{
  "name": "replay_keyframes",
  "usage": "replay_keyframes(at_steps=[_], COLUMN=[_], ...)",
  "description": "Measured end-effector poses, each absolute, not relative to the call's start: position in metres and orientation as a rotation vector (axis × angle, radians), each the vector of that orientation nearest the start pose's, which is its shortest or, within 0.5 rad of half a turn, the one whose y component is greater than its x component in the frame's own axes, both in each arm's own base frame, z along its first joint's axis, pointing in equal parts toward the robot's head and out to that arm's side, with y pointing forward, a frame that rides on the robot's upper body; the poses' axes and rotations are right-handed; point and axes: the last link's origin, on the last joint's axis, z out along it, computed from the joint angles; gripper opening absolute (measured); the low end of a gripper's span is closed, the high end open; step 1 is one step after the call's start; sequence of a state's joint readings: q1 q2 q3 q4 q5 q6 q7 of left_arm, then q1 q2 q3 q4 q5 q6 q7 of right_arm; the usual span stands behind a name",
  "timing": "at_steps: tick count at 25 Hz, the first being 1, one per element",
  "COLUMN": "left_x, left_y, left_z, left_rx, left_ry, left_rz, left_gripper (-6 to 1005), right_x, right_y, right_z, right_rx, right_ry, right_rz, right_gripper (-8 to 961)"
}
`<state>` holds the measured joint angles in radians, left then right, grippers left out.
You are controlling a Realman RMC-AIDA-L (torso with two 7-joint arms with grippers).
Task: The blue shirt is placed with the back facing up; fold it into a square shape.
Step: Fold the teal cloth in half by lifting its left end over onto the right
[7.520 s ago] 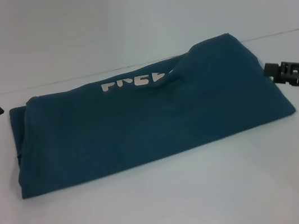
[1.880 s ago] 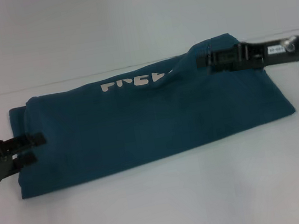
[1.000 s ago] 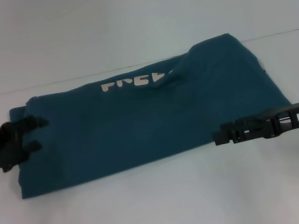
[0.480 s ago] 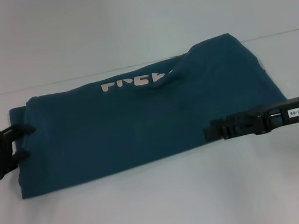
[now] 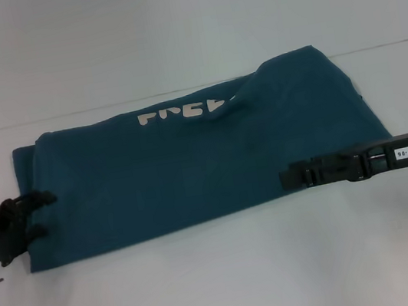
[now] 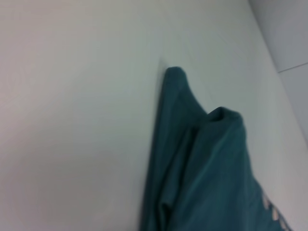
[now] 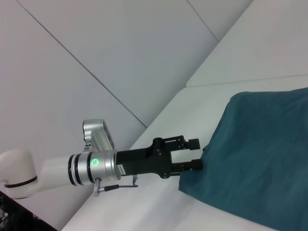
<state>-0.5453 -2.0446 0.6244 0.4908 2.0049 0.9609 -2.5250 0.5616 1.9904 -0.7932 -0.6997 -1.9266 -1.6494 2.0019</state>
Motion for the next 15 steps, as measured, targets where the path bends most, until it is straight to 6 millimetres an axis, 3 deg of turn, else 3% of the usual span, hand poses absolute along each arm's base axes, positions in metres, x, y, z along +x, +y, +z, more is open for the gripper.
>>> replay_keyframes(at_steps=[8,15], left_x=[-0.336,-0.322], left_y=[0.376,0.395], left_z=[0.013,0.025], left_rx=[2.050,2.123], left_ry=[2.754,2.712], left_rz=[1.107,1.164], left_gripper=[702,703], right_x=[0.247,0.246], right_y=[0.340,0.340], right_z=[0.030,0.030], right_rx=[-2.684,-2.685], right_ry=[1.345,1.343], right_rz=[0.763,0.768], right_gripper=[730,730])
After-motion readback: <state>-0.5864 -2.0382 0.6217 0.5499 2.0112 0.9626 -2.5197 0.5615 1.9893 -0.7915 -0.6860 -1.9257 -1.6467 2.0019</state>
